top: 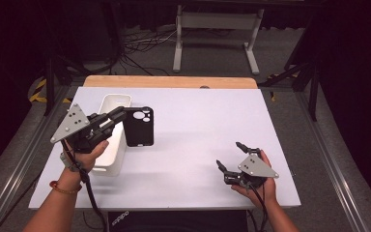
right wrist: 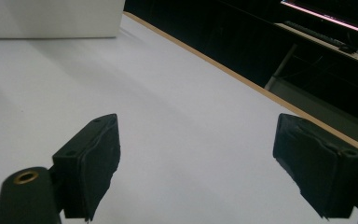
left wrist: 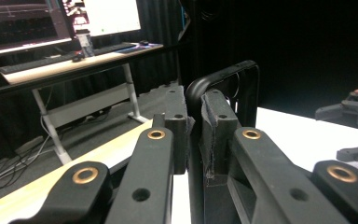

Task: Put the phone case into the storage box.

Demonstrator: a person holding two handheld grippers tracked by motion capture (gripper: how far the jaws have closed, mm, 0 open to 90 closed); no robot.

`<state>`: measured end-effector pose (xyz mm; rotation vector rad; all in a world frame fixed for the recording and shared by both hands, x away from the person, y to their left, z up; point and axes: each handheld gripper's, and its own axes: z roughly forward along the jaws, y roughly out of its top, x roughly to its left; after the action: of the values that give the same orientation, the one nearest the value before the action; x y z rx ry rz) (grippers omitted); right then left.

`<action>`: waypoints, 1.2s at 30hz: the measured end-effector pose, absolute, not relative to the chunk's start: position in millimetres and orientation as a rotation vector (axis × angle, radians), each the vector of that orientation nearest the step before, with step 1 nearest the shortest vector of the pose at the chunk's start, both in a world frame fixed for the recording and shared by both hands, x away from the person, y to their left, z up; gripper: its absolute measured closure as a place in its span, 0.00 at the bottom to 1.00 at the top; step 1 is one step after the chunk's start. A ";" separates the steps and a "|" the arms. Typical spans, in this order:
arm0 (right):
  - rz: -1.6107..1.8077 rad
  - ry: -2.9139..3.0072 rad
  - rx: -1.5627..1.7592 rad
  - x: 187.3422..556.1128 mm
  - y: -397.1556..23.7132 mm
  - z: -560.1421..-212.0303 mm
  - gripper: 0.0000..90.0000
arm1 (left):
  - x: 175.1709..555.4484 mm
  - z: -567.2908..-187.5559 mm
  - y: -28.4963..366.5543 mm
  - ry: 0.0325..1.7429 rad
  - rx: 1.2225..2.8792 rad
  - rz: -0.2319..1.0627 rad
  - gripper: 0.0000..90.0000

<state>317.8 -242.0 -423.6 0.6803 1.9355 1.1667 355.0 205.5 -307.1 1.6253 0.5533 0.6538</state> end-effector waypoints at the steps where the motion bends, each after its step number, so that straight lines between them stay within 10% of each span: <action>1: 1.162 1.936 0.675 317.2 -241.6 -423.8 0.18 | 354.8 -305.6 206.9 0.553 1.627 0.658 0.92; 36: 1.160 1.928 0.724 319.6 -242.1 -426.1 0.19 | 376.9 -274.9 245.2 0.623 1.590 0.776 0.92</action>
<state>319.6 -242.1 -426.1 0.7236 1.9280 1.1597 376.9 245.2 -274.9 1.5898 0.6226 0.7763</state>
